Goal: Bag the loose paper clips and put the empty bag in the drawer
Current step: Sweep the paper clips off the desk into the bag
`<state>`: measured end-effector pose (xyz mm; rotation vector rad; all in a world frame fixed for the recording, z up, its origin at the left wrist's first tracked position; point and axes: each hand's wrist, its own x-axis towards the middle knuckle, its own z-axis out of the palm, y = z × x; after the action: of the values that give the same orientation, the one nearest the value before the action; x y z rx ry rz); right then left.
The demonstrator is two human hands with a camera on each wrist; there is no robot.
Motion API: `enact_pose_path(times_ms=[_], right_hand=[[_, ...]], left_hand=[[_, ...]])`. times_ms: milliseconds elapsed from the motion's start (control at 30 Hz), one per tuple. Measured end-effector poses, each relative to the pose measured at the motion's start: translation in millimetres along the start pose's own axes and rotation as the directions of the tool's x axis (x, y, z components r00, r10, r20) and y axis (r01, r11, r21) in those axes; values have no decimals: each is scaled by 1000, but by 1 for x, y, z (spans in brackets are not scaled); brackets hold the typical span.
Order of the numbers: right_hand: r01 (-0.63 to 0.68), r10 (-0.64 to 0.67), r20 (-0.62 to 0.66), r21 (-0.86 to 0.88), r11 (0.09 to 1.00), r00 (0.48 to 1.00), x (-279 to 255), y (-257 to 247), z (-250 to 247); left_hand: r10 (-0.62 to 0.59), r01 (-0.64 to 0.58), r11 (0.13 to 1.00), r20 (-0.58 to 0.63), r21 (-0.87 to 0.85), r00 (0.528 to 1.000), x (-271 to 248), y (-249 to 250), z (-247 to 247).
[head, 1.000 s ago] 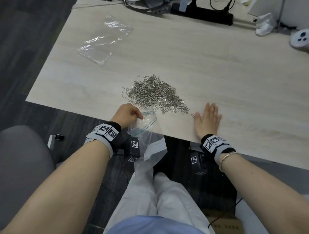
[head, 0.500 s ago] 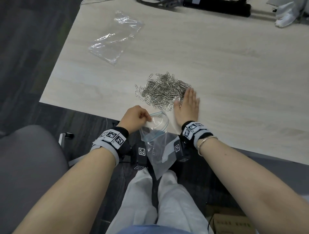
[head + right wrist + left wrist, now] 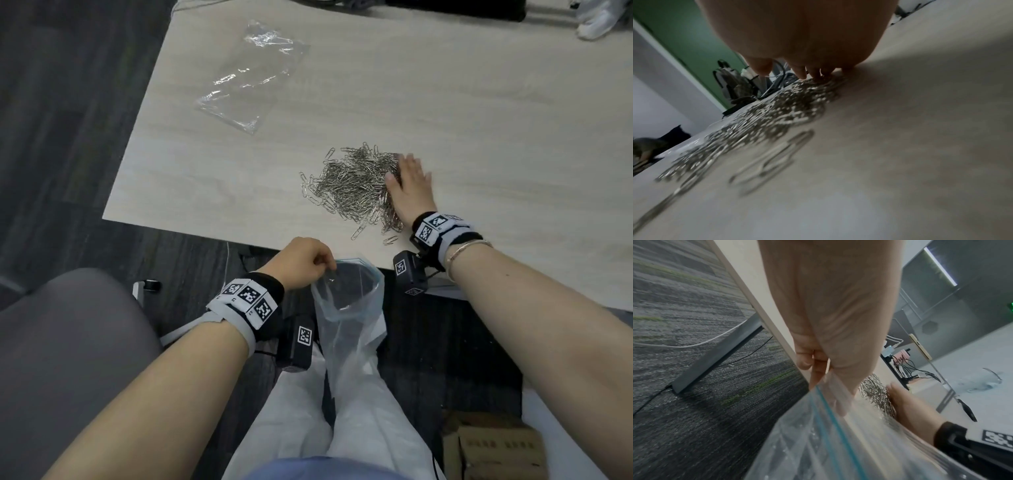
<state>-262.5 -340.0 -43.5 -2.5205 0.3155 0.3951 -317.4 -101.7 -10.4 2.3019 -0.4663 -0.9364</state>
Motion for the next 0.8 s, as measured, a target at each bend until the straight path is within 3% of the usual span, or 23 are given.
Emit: enact_pose_path(times_ms=[300, 500, 633, 800], right_hand=[[174, -174, 68, 4, 985, 982, -31, -24, 32], [48, -47, -16, 33, 998, 999, -5, -29, 4], [-63, 64, 36, -35, 997, 997, 28, -33, -8], [19, -13, 133, -47, 999, 991, 53, -55, -4]], left_hand=[[20, -31, 988, 79, 150, 997, -7, -13, 2], [-22, 0, 987, 132, 161, 991, -7, -30, 6], [-41, 14, 987, 165, 163, 986, -6, -37, 9], [-48, 12, 983, 198, 182, 979, -4, -43, 12]])
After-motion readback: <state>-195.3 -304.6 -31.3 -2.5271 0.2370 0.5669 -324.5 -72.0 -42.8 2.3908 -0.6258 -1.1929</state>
